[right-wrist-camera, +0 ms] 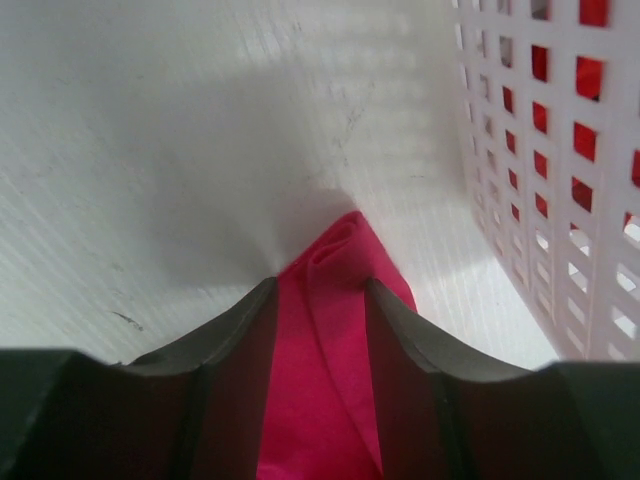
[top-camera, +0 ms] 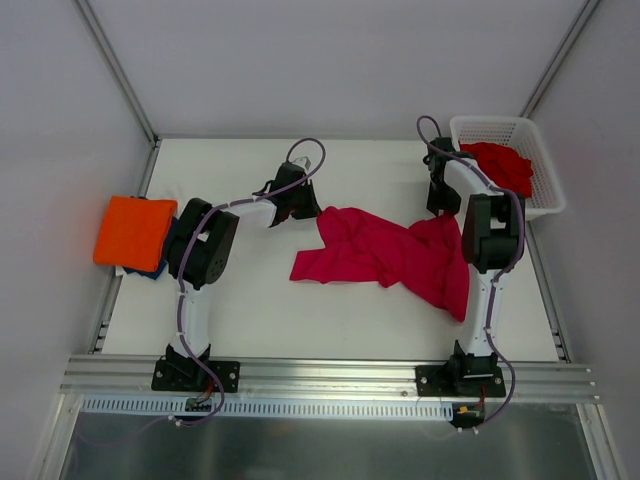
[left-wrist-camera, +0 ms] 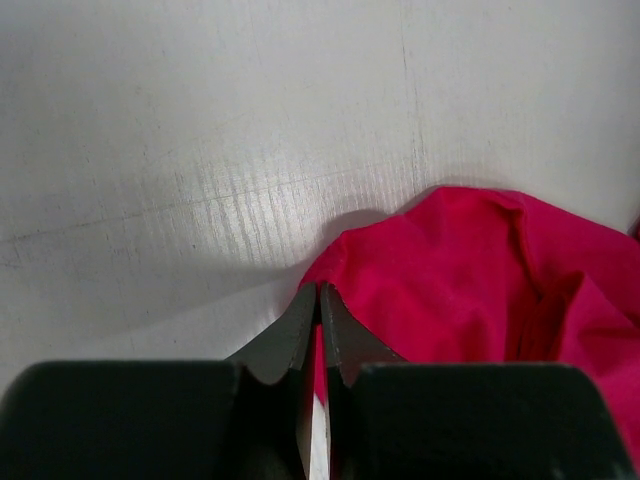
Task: Fold and stack the t-shirts
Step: Flatten the tshirt out
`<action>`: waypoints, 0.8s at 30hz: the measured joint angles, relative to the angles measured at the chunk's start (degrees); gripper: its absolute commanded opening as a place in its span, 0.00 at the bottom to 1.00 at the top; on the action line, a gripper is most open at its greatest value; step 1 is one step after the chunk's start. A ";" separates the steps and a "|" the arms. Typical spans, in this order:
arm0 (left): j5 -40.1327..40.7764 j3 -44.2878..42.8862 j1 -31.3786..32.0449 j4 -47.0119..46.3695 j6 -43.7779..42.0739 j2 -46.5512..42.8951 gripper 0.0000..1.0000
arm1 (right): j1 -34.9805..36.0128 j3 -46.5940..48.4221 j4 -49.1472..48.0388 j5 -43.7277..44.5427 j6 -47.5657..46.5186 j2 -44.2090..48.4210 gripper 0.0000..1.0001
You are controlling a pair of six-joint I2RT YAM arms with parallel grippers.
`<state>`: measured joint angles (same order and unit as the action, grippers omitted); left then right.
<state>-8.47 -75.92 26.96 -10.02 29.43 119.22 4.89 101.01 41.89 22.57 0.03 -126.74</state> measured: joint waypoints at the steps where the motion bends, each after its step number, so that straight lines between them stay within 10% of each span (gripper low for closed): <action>1: 0.00 0.00 0.00 0.00 -0.02 0.00 0.01 | -0.02 0.13 -0.11 -0.31 -0.24 -0.04 0.45; 6: 0.00 0.00 0.00 0.00 -0.04 0.00 0.00 | -0.15 0.81 -0.09 -0.90 -0.85 -0.31 0.36; 10: 0.04 0.00 0.00 0.00 -0.04 0.00 0.00 | -0.83 0.98 -0.02 -0.37 -1.36 -0.55 0.00; 24: 7.30 0.76 0.00 4.09 -2.27 -3.52 0.00 | -0.85 -3.50 -1.29 -0.35 -1.95 4.68 0.01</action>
<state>-1.17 -75.16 26.96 -5.93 27.16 115.70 4.03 97.51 40.60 22.22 -1.91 -122.06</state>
